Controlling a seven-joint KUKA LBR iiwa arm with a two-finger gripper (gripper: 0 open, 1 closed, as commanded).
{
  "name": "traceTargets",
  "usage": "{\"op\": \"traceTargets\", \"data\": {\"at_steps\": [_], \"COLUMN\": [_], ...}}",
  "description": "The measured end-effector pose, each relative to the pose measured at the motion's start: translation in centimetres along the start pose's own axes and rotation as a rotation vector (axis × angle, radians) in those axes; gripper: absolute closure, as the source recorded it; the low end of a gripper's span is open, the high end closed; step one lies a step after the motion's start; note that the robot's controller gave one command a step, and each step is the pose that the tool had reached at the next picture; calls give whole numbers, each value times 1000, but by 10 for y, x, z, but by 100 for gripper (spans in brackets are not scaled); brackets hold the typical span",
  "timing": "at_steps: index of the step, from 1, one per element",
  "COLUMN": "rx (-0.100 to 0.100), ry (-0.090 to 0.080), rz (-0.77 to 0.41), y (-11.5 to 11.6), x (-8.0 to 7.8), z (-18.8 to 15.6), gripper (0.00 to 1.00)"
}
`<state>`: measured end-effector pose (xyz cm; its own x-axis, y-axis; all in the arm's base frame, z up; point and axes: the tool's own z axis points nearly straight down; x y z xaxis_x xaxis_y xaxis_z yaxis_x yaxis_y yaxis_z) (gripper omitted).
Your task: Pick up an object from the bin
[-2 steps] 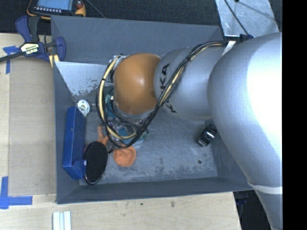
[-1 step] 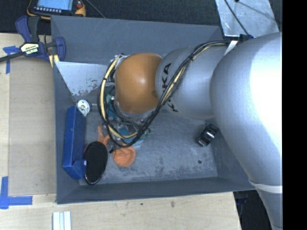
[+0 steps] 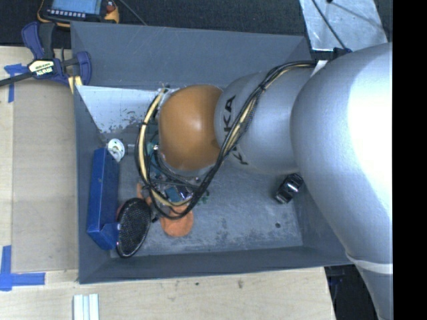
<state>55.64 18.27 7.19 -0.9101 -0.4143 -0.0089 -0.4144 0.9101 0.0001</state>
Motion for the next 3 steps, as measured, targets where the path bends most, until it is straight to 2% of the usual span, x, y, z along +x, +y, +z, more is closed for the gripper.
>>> {"op": "traceTargets", "data": {"at_steps": [1,2,3], "rx": [0,-3,-2], "ry": [7,4,-3], "rz": [-43,-105,-154], "y": [16,1,-23], "x": [-35,-43,2], "z": [1,1,0], "gripper": [100,100,100]}}
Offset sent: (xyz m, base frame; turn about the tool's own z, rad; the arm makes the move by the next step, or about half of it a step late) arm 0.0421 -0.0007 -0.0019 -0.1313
